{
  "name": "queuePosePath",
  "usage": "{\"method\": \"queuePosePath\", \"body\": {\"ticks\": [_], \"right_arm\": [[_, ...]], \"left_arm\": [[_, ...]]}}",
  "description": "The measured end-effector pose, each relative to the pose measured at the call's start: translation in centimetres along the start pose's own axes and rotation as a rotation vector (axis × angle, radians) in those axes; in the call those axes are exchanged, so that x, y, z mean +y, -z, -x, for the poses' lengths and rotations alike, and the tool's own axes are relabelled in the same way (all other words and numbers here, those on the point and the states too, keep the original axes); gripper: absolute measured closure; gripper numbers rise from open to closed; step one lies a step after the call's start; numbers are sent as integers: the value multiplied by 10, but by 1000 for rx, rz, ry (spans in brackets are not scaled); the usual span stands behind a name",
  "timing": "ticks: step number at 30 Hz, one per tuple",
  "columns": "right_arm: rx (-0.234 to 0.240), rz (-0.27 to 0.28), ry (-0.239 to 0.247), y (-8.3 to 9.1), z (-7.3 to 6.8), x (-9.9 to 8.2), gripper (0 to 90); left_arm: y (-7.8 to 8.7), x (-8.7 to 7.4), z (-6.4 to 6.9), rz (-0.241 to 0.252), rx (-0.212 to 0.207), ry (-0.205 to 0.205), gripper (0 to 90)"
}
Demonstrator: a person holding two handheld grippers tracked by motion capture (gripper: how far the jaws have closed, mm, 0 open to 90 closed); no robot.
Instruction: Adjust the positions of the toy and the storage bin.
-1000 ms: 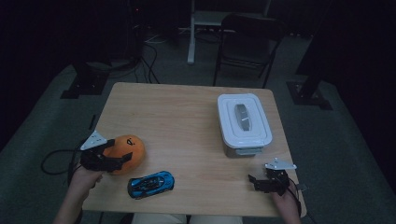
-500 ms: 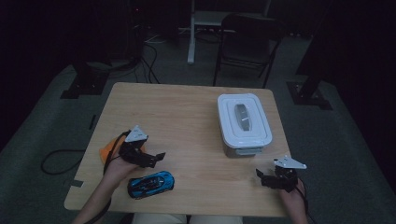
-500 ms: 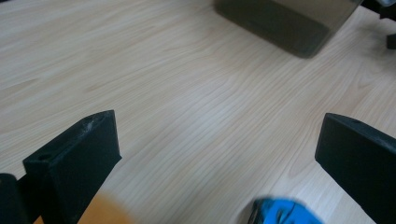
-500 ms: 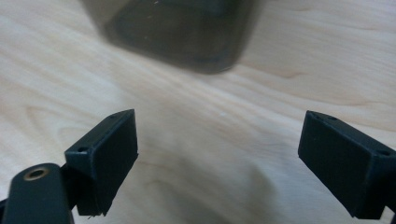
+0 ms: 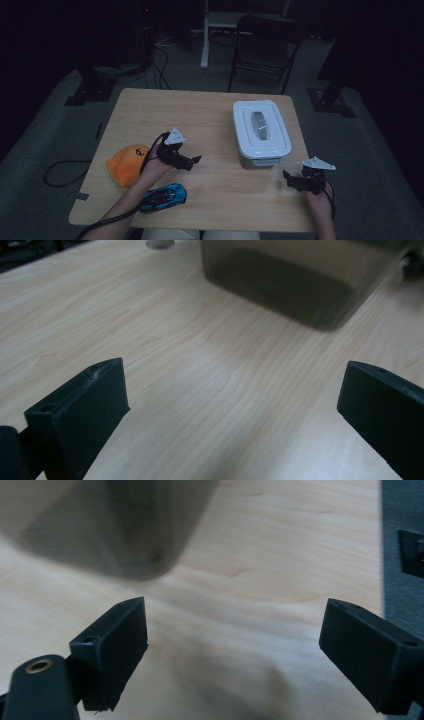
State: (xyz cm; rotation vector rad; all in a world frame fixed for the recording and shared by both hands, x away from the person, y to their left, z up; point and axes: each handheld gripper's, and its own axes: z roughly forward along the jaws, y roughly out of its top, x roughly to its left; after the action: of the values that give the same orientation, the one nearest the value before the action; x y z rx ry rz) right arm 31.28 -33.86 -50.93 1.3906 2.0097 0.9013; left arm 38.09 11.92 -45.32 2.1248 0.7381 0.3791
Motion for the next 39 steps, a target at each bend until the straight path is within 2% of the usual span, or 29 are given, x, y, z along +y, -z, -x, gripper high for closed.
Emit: {"method": "queuePosePath", "body": {"ticks": [5,7,11,12,16,18,22,23,24,26,27,32,34,36,37,39], "right_arm": [[-68,13,-59,-11,16,12,119],[-74,24,-88,-16,23,18,118],[-89,40,-124,-26,34,31,119],[-94,44,-126,-27,35,32,123],[-91,39,-122,-41,40,41,130],[-89,34,-125,-47,41,43,130],[-59,23,-130,-61,43,51,131],[-57,25,-127,-64,42,54,132],[-48,28,-125,-67,41,57,133],[-29,35,-112,-72,39,64,133],[-26,37,-107,-74,38,68,147],[42,29,-96,-81,36,75,152],[73,27,-82,-83,34,76,153],[107,28,-76,-84,32,76,180],[104,34,-76,-84,31,76,181],[104,40,-74,-84,30,75,184]], "left_arm": [[-25,12,-2,-23,17,-7,5],[-35,19,-3,-23,-2,12,5],[-55,30,-5,-44,13,14,5],[-62,33,-5,-42,28,12,5],[-78,38,-8,-35,29,45,5],[-89,42,-8,-52,36,43,5],[-105,49,-8,-79,39,33,5],[-108,51,-7,-75,51,30,5],[-111,53,-8,-72,58,33,5],[-118,57,-9,-79,47,60,5],[-122,59,-9,-95,48,53,5],[-133,65,-4,-100,46,49,5],[-135,67,-2,-96,38,50,5],[-135,68,-2,-96,59,38,5],[-134,68,-4,-94,50,57,5],[-131,69,-3,-93,62,52,5]]}}
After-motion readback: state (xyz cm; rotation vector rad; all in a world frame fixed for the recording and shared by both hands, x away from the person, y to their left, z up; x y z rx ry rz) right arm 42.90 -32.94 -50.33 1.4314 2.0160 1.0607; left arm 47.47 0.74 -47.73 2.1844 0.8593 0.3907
